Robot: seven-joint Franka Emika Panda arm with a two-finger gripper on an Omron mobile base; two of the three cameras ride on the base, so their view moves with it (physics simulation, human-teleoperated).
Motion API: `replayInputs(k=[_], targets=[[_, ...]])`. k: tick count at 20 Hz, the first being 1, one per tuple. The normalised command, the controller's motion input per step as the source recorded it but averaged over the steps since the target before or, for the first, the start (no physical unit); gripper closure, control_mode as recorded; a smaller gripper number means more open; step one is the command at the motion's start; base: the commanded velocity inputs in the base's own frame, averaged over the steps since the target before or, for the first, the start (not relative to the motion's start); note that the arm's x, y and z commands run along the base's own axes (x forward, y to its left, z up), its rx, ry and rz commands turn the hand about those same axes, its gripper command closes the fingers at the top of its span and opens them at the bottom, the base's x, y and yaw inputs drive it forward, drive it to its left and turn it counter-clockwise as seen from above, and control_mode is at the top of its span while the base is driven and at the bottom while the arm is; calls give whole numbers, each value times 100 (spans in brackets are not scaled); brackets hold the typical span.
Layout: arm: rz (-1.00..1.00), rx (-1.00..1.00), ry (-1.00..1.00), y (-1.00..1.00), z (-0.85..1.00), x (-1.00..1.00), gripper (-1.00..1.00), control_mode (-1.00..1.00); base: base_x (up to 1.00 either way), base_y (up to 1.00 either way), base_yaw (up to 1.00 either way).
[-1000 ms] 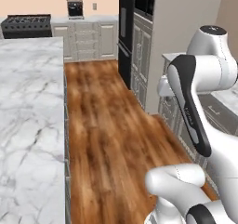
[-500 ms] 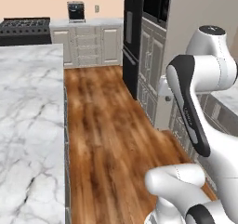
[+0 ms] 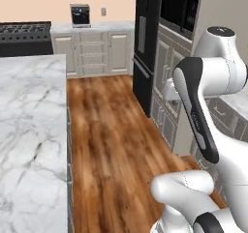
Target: Move the mustard and shaker from the cabinet to the dining counter.
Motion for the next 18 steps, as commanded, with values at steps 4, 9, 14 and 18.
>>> replayInputs(k=[4,9,14,18], targets=[[0,0,0,0,0,0,-100,100,100,-4,0],[0,0,0,0,0,0,-100,100,100,-4,0],[0,0,0,0,0,0,-100,100,100,-5,0],[0,0,0,0,0,0,-100,100,100,-10,0]])
